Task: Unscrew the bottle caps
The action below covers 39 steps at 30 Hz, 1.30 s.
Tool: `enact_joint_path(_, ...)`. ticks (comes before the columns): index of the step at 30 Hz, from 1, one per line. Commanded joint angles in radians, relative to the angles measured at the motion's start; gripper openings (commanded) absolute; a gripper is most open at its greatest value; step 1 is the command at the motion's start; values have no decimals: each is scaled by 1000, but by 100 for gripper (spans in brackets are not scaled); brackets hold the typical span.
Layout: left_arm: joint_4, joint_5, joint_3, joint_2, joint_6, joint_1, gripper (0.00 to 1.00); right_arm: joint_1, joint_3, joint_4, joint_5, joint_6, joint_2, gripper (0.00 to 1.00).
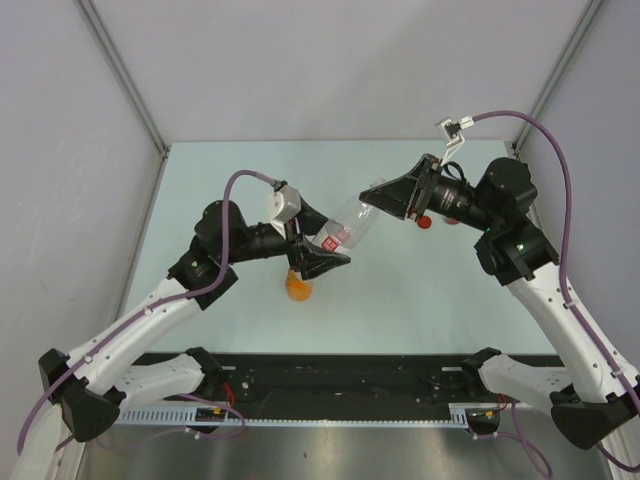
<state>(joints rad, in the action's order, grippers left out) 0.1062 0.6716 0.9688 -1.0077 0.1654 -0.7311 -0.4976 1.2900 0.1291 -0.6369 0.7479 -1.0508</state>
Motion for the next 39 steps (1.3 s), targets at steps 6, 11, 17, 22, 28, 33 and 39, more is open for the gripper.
enact_joint_path(6,-11,34,24,-42,-27,-10,100,-68,17,-118,-72,84,17,0)
enact_joint_path(11,-7,54,24,-52,-23,-10,100,-84,17,-118,-76,84,18,0)
enact_joint_path(17,21,97,16,-63,-10,-10,80,-122,17,-118,-52,61,23,0)
enact_joint_path(22,27,74,-1,-40,-17,-10,50,-133,17,-103,-17,21,37,0)
enact_joint_path(28,20,11,-21,1,-32,-10,45,-174,17,-45,74,-53,81,0)
enact_joint_path(33,18,-21,-22,9,-29,-10,74,-217,15,-3,118,-88,92,0)
enact_joint_path(39,16,-33,-4,-3,-10,-10,98,-259,-4,-52,160,-93,120,0)
